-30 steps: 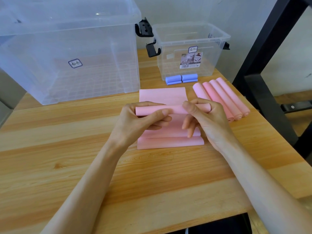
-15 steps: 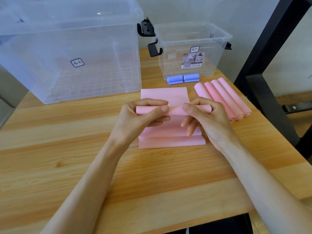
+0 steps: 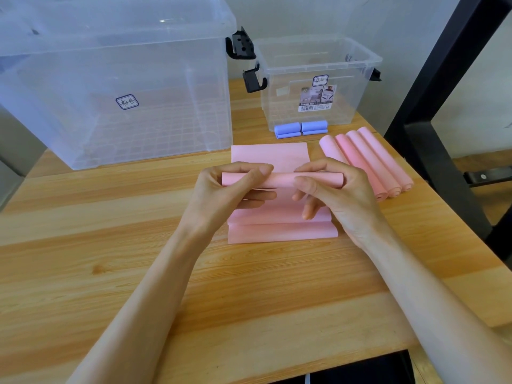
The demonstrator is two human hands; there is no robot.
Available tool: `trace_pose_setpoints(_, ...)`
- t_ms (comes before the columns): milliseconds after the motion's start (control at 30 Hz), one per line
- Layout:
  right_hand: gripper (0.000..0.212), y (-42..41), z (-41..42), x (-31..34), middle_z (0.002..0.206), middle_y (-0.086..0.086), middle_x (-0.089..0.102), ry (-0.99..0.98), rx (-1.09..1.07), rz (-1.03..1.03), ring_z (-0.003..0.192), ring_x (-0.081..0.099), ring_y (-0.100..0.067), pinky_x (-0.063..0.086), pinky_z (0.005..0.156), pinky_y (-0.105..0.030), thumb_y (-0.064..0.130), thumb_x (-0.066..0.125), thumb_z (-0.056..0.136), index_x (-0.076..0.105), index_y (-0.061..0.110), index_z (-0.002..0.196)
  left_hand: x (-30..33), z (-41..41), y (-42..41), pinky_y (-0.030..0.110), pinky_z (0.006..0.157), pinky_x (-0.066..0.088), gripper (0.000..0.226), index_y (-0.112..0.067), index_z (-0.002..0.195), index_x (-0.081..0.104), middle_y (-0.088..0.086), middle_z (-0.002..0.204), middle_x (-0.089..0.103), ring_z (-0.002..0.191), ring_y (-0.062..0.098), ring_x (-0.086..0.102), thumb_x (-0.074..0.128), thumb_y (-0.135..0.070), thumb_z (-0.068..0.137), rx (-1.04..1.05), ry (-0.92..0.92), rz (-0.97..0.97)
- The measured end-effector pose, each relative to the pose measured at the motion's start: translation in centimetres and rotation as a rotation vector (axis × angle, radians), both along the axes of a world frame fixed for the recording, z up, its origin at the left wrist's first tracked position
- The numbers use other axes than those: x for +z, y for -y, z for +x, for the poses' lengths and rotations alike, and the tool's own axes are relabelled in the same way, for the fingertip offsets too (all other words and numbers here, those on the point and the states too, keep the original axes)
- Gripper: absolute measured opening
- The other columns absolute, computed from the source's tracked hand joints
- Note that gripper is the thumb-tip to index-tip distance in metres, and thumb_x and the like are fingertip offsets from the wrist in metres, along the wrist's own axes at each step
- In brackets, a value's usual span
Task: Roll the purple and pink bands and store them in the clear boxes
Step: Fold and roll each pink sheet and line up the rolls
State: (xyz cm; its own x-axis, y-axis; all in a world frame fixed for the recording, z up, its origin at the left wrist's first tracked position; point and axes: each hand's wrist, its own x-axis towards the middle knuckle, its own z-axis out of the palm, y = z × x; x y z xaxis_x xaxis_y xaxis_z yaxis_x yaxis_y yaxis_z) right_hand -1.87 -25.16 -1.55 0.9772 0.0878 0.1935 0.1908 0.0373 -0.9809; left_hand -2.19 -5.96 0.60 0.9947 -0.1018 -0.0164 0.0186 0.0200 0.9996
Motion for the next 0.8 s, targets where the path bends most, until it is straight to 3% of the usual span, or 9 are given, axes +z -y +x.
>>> trace_pose_setpoints(133,0.022,0.0,0.01,0.02,0.061,-0.013,0.069,-0.03,-0.029,0.004,0.038,0.057,-0.024,0.047,0.043,-0.025,0.033,0.072,0.078,0.07,0.011,0.077,-0.12,0.07,-0.25,0.022,0.072,0.058,0.03,-0.013,0.098,0.075,0.007,0.084,0.077,0.081,0.018,0.076,0.076,-0.021,0.07,-0.042,0.007,-0.01)
trace_pose_setpoints(267,0.021,0.03,0.02,0.05,0.061,-0.014,0.069,-0.048,-0.028,0.014,0.038,0.057,-0.025,0.047,0.043,-0.025,0.036,0.072,0.078,0.071,0.015,0.074,-0.16,0.06,-0.22,0.021,0.073,0.058,0.03,-0.013,0.099,0.075,0.009,0.083,0.077,0.08,0.015,0.075,0.078,-0.017,0.069,-0.059,0.001,0.005)
trace_pose_setpoints(400,0.022,0.01,-0.1,0.15,0.064,-0.012,0.07,-0.036,-0.016,0.0,0.041,0.059,-0.025,0.05,0.048,-0.026,0.033,0.075,0.075,0.072,0.014,0.085,-0.18,0.11,-0.19,0.022,0.07,0.059,0.013,-0.01,0.093,0.075,0.008,0.083,0.077,0.078,0.015,0.075,0.073,-0.02,0.084,-0.038,-0.016,0.043)
trace_pose_setpoints(500,0.028,0.04,-0.18,0.22,0.066,-0.011,0.071,-0.031,-0.008,-0.027,0.043,0.059,-0.023,0.052,0.051,-0.027,0.029,0.076,0.074,0.07,0.013,0.097,-0.12,0.03,-0.1,0.021,0.066,0.058,0.021,-0.009,0.089,0.074,0.009,0.08,0.077,0.072,0.015,0.075,0.067,-0.029,0.088,-0.03,-0.022,0.078)
trace_pose_setpoints(633,0.025,-0.06,-0.11,0.23,0.066,-0.011,0.071,-0.024,-0.016,-0.02,0.042,0.059,-0.022,0.05,0.048,-0.025,0.027,0.075,0.075,0.071,0.008,0.09,-0.08,-0.05,-0.12,0.021,0.066,0.058,0.025,-0.01,0.096,0.074,0.009,0.08,0.077,0.071,0.015,0.075,0.07,-0.031,0.083,-0.02,-0.02,0.065)
trace_pose_setpoints(800,0.029,0.12,-0.05,0.11,0.046,-0.011,0.059,-0.043,-0.058,-0.021,0.026,0.041,-0.016,0.03,0.033,-0.019,0.039,0.071,0.077,0.067,0.011,0.075,-0.24,-0.13,-0.18,0.024,0.074,0.059,0.042,-0.018,0.113,0.069,0.009,0.087,0.078,0.081,0.017,0.076,0.077,-0.019,0.071,-0.095,0.0,0.019)
